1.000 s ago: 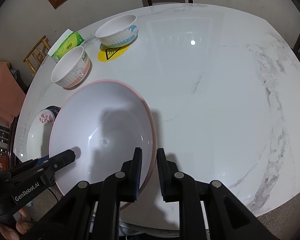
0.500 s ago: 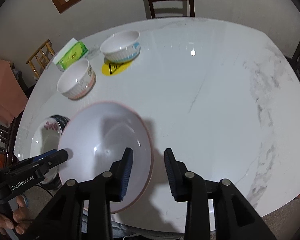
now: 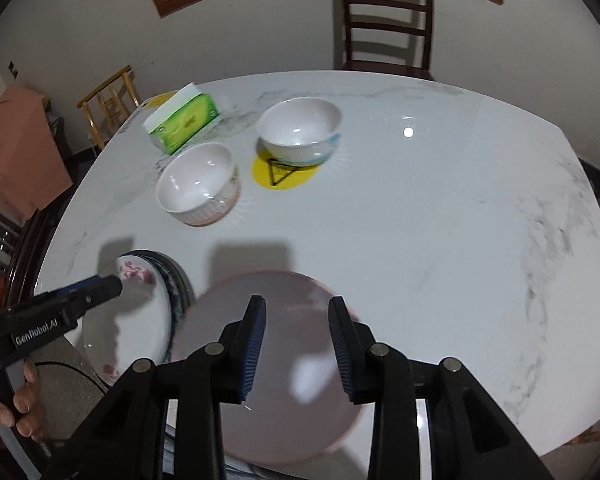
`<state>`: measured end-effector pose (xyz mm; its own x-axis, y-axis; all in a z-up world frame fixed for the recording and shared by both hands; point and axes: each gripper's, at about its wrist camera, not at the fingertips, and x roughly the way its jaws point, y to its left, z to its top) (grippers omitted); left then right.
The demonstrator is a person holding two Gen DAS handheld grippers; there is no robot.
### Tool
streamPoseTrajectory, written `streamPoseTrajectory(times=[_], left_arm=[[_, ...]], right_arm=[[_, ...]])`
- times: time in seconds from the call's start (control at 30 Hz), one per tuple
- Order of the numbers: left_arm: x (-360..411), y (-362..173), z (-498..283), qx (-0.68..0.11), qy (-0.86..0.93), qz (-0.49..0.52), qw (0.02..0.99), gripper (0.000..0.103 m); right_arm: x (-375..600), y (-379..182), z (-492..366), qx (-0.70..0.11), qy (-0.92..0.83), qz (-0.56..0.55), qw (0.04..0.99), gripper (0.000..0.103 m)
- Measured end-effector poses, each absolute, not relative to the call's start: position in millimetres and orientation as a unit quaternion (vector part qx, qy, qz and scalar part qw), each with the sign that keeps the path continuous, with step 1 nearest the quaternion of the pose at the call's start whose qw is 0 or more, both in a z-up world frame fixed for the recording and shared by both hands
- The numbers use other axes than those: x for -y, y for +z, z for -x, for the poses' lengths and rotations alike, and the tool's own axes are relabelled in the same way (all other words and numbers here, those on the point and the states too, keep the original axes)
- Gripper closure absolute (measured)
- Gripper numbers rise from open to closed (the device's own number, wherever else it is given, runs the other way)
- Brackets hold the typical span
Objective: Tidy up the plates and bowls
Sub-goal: 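Open the left tool and move it to the white ribbed bowl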
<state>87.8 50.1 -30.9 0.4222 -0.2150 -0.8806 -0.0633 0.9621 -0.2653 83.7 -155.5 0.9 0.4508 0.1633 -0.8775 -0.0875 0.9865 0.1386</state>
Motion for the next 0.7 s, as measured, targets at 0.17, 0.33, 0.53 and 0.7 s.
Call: streamPoseTrajectory(times=[0.17,0.33,0.53,0.7], left_arm=[[-73.7,-27.2,-110.3,-0.528,-0.028,0.144,0.836,0.073],[-94.3,-27.7,-137.8,-0.519,-0.021,0.174,0.837,0.073],[-103.4,-40.6,-176.7,-0.528,-0.016,0.19,0.828,0.073],[-103.1,-55.0,-201.6,-0.541,-0.019,0.196,0.818,0.073]], right_arm=[[125.7,-2.5,-111.2,-0.531,0.104,-0.04,0.84,0.07],[106.4,-10.1,-143.5,-0.543,0.116,-0.06,0.83,0.07],[84.3,-21.0,-183.1,-0.551,0.104,-0.051,0.826,0.07],[72.2,-33.2,-213.6,-0.562,0.095,-0.054,0.82,0.07]])
